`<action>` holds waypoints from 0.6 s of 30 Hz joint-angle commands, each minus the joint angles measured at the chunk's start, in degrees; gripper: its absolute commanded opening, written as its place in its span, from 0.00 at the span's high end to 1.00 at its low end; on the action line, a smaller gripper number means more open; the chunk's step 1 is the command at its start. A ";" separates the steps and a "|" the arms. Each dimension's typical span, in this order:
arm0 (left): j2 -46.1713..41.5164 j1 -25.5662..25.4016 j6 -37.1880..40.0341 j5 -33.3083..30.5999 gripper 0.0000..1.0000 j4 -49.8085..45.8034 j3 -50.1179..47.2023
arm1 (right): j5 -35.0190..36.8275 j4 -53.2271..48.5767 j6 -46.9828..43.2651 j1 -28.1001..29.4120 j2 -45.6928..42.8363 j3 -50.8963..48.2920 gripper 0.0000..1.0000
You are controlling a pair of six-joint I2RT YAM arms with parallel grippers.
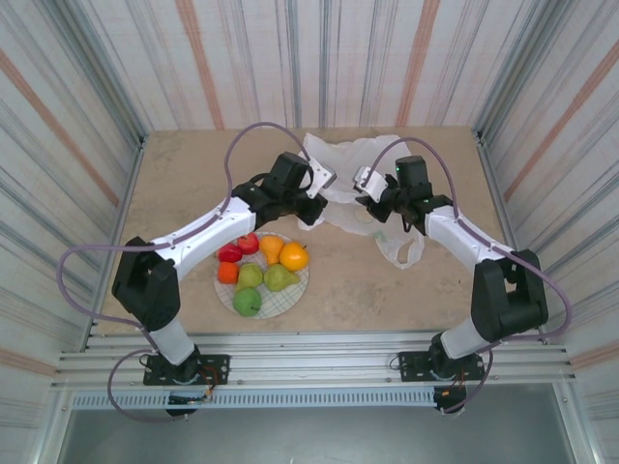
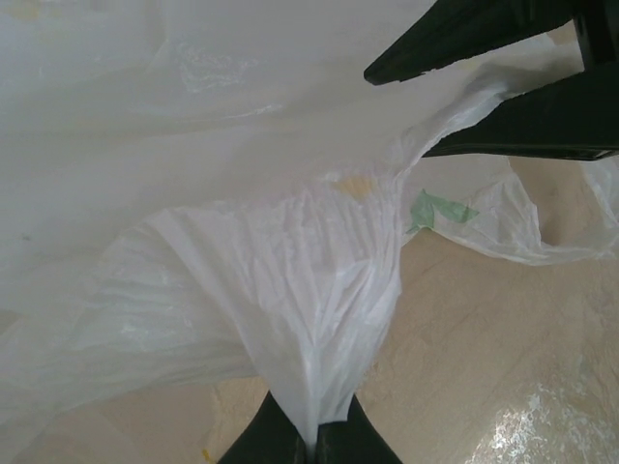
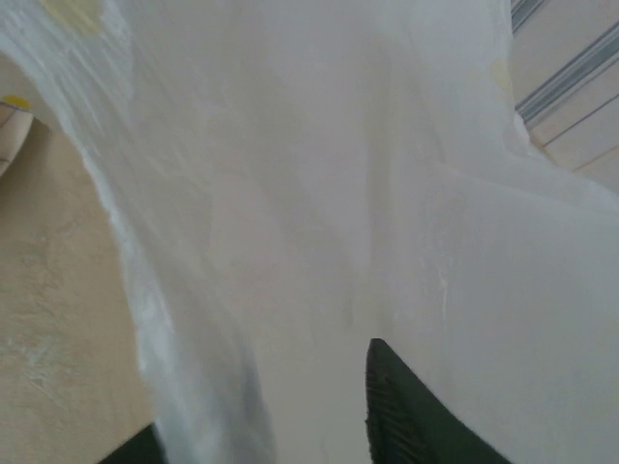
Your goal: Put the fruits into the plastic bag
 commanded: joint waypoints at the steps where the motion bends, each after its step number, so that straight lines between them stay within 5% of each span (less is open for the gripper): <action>1: -3.14 0.48 -1.92 -0.37 1.00 0.70 -1.21 | 1.02 1.42 2.98 1.47 -0.41 0.24 0.83; 4: -3.49 0.47 -3.70 -1.72 0.99 1.33 -1.61 | 4.99 2.09 8.03 3.84 -3.43 -0.29 0.98; 9: -5.09 0.48 -5.31 -2.83 0.87 3.25 -2.62 | 19.73 0.25 14.61 9.77 -8.47 0.38 1.00; 14: -9.83 0.48 -7.80 -3.56 0.45 7.29 -5.87 | 28.46 -4.87 24.22 12.29 -10.68 3.21 1.00; 18: -14.97 0.98 -11.05 -4.62 0.26 9.92 -9.47 | 28.68 -6.91 31.75 12.14 -12.12 3.99 1.00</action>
